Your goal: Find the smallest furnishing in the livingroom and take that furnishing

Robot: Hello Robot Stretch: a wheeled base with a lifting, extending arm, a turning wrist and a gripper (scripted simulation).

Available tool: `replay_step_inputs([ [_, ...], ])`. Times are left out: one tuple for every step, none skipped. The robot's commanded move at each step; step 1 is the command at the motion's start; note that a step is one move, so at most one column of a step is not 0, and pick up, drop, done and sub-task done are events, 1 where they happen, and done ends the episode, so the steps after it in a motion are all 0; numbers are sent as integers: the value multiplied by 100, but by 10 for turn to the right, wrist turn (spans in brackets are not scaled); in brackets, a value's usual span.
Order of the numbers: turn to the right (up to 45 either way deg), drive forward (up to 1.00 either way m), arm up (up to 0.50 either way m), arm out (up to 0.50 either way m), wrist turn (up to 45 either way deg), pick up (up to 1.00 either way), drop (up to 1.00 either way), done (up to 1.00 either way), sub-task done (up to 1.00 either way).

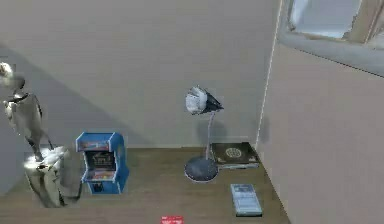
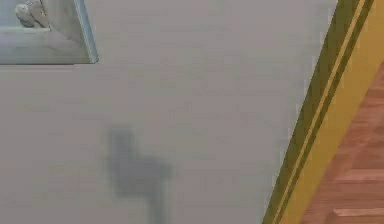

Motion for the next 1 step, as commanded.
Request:
replay_step_inputs([
  [-450, 0, 0, 0, 0, 0, 0, 0, 0],
])
